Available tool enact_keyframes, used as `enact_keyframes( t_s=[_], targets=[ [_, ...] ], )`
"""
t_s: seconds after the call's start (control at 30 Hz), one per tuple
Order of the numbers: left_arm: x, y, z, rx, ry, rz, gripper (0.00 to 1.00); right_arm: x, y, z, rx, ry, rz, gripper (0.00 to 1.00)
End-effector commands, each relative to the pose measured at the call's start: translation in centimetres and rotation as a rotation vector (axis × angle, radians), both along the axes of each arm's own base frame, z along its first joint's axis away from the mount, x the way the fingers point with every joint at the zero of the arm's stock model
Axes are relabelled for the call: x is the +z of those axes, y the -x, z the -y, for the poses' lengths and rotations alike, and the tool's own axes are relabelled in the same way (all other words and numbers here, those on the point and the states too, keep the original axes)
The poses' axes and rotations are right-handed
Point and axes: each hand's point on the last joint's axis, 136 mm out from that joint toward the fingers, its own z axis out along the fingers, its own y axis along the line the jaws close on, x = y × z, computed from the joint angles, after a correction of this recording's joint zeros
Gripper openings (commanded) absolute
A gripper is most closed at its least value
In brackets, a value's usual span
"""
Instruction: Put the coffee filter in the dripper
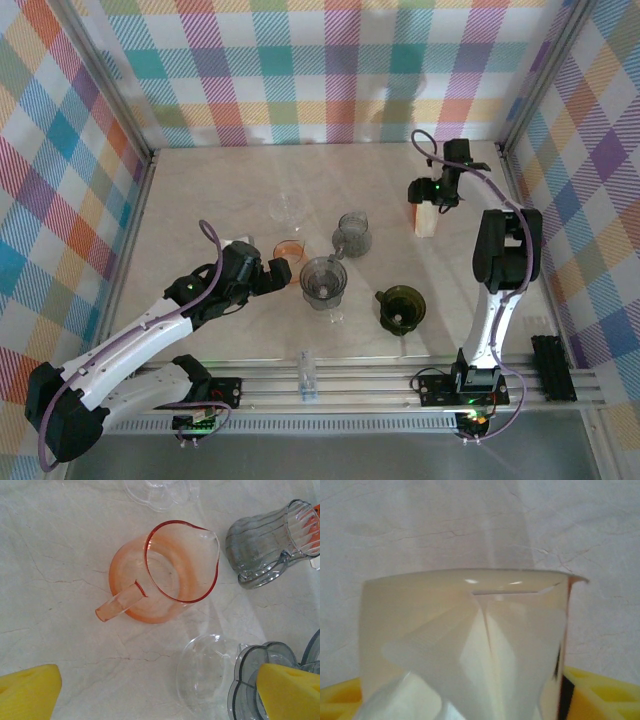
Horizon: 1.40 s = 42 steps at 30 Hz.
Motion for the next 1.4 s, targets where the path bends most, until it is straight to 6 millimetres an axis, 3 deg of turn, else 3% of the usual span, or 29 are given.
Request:
enact_keyframes(
  t_s=[0.0, 0.23, 0.4, 0.47, 0.53, 0.63, 0.73, 1.0, 1.37],
  targets=[
    [0.2, -0.3, 0.1, 0.011, 0.025, 0.004, 1.0, 2.6, -0.7, -0.1, 0.02, -0.01, 0.086, 0.91],
    [0.1, -0.4, 0.2, 0.013, 0.026, 0.001, 1.0, 5.8, -0.2, 0.5, -0.092, -0.045, 0.17, 0.96],
    [0.2, -0.5, 0.3, 0.015, 0.033, 0.006, 1.0, 8.7, 2.0, 0.4, -0.214, -0.124, 0.229, 0.95],
    [0.1, -0.5, 0.2, 0.017, 0.035, 0.004, 1.0, 9.7, 3.0, -0.2, -0.237, -0.125, 0.245, 0.91],
    [-0.1, -0.5, 0.2, 0.018, 0.03, 0.002, 1.0, 10.1, 3.8, -0.9, -0.257, -0.102, 0.23, 0.81],
    [-0.5, -0.5, 0.0, 0.023, 0.019, -0.003, 1.0, 9.4, 4.5, -2.2, -0.278, -0.051, 0.148, 0.62],
    [-1.0, -0.4, -0.2, 0.03, 0.007, -0.013, 1.0, 7.9, 4.6, -3.3, -0.279, 0.034, 0.098, 0.55],
    [-1.4, -0.3, -0.8, 0.033, -0.026, -0.03, 1.0, 5.4, 3.5, -2.7, -0.314, 0.19, 0.023, 0.42],
    [-1.6, -0.3, -1.0, 0.04, -0.021, -0.029, 1.0, 4.8, 2.4, -2.8, -0.283, 0.231, 0.012, 0.35]
  ],
)
